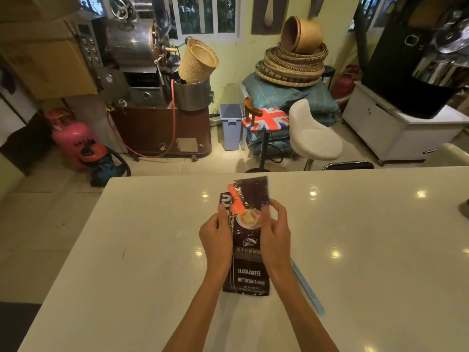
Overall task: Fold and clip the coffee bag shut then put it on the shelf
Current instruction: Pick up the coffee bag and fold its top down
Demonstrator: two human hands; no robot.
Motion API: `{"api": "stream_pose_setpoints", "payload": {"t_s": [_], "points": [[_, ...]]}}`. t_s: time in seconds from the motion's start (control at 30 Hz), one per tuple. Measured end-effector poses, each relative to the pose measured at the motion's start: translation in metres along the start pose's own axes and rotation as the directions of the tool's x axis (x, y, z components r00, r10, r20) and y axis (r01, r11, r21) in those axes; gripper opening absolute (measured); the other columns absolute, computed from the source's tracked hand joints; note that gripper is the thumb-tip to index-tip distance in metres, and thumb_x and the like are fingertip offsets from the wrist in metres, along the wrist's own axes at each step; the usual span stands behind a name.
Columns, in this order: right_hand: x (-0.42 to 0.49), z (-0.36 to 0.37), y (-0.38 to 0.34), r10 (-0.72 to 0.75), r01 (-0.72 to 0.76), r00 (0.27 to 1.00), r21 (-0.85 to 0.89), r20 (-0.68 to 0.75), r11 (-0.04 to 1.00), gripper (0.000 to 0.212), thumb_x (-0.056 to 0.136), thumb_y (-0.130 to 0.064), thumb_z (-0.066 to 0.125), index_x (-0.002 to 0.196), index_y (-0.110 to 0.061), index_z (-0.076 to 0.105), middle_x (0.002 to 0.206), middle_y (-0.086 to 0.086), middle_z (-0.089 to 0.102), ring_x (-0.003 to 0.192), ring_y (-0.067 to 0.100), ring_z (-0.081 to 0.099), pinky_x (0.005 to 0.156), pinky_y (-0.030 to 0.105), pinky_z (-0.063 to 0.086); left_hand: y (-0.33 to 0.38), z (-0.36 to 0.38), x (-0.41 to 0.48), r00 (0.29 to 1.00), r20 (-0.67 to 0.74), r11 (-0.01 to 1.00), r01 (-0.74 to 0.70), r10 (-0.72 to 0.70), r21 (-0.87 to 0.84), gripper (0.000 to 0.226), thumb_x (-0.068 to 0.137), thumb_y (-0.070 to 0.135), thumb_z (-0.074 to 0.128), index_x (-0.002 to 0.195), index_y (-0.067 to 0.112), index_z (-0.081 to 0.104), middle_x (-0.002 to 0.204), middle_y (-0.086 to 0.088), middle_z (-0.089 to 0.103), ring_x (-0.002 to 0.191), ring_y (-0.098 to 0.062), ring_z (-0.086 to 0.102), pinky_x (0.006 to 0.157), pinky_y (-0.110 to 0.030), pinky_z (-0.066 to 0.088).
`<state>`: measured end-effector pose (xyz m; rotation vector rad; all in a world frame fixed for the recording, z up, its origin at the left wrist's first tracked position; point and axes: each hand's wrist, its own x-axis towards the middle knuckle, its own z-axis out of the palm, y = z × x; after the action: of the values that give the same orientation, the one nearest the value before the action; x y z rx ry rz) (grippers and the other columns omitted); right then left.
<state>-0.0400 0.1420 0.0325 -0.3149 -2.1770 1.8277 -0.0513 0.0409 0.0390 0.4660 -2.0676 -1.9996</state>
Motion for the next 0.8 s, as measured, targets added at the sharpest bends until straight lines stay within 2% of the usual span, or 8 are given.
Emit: {"api": "stream_pose_setpoints", "payload": {"t_s": [0.1,0.17,0.23,0.3,0.4,0.53,0.7,0.8], "points": [[-0.009,0.001,0.014,-0.109,0.115,0.993,-0.161,0.045,0.980,0.054,0.096,-0.045,0.049,0.145,-0.036,0.029,0.102,-0.028,0.060,0.083,0.005,0.071,0.072,0.020,0.060,0.001,0.003,0.001,1.000,0.019,1.000,-0.005,0.005,0.031,0.041,0.102,0.037,0.044,0.071,0.013,0.058,0.063,0.000,0.063,0.055,-0.011,0.059,0.050,-0.019,0.046],[-0.003,-0.003,0.022,-0.050,0.045,0.997,-0.075,-0.060,0.996,0.046,0.100,-0.038,0.045,0.145,-0.034,0.035,0.113,-0.019,0.062,0.093,0.007,0.069,0.076,0.022,0.059,-0.003,0.001,-0.002,0.966,0.257,1.000,0.010,-0.011,0.004,0.020,0.102,0.035,0.046,0.115,0.023,0.056,0.091,0.000,0.071,0.078,-0.014,0.073,0.065,-0.023,0.058],[0.010,-0.013,0.029,0.071,-0.064,0.987,0.057,-0.143,0.996,0.032,0.102,-0.034,0.043,0.134,-0.032,0.048,0.121,-0.005,0.063,0.098,0.010,0.067,0.075,0.025,0.059,-0.014,-0.007,-0.007,0.856,0.516,0.998,-0.040,0.009,0.049,0.046,0.098,0.028,0.056,0.135,0.046,0.036,0.114,0.005,0.068,0.099,-0.012,0.073,0.079,-0.029,0.061],[0.019,-0.021,0.031,0.080,-0.073,0.993,0.086,-0.088,0.994,0.022,0.102,-0.029,0.045,0.121,-0.026,0.055,0.115,-0.002,0.065,0.098,0.016,0.068,0.071,0.022,0.059,-0.023,-0.017,-0.014,0.790,0.612,0.970,-0.176,0.039,0.165,0.055,0.094,0.018,0.064,0.127,0.055,0.039,0.126,0.011,0.061,0.106,0.003,0.066,0.083,-0.021,0.059],[0.019,-0.028,0.026,-0.030,0.021,0.977,0.045,0.211,0.999,0.020,0.099,-0.021,0.052,0.119,-0.023,0.056,0.115,-0.011,0.063,0.104,0.011,0.066,0.079,0.021,0.056,-0.028,-0.027,-0.013,0.848,0.528,0.987,-0.121,0.045,0.110,0.051,0.091,0.011,0.067,0.122,0.049,0.052,0.129,0.012,0.060,0.105,0.009,0.064,0.078,-0.018,0.059],[0.011,-0.043,0.029,-0.011,0.027,0.852,-0.022,0.523,0.999,0.051,0.090,-0.010,0.066,0.131,-0.032,0.045,0.126,-0.019,0.053,0.107,-0.003,0.062,0.080,0.020,0.058,-0.025,-0.033,-0.001,0.889,0.456,0.991,-0.102,0.050,0.090,0.047,0.089,0.011,0.069,0.127,0.037,0.060,0.120,0.015,0.066,0.104,-0.003,0.069,0.083,-0.027,0.061],[0.009,-0.044,0.036,-0.140,0.167,0.971,-0.128,0.196,0.978,0.040,0.081,-0.007,0.076,0.106,-0.036,0.068,0.105,-0.010,0.068,0.095,0.006,0.066,0.078,0.019,0.057,-0.022,-0.027,0.001,0.959,0.282,0.982,-0.085,0.035,0.167,0.029,0.084,0.005,0.071,0.095,0.032,0.074,0.100,0.008,0.075,0.094,-0.010,0.072,0.079,-0.016,0.057],[0.009,-0.043,0.041,-0.158,0.171,0.984,-0.205,0.078,0.964,0.025,0.076,-0.011,0.081,0.090,-0.032,0.078,0.104,-0.003,0.055,0.102,0.014,0.055,0.086,0.020,0.049,-0.024,-0.024,-0.001,0.970,0.224,0.927,-0.165,0.091,0.337,0.019,0.087,0.013,0.070,0.101,0.024,0.075,0.106,0.000,0.060,0.098,-0.007,0.056,0.084,-0.012,0.044]]}}
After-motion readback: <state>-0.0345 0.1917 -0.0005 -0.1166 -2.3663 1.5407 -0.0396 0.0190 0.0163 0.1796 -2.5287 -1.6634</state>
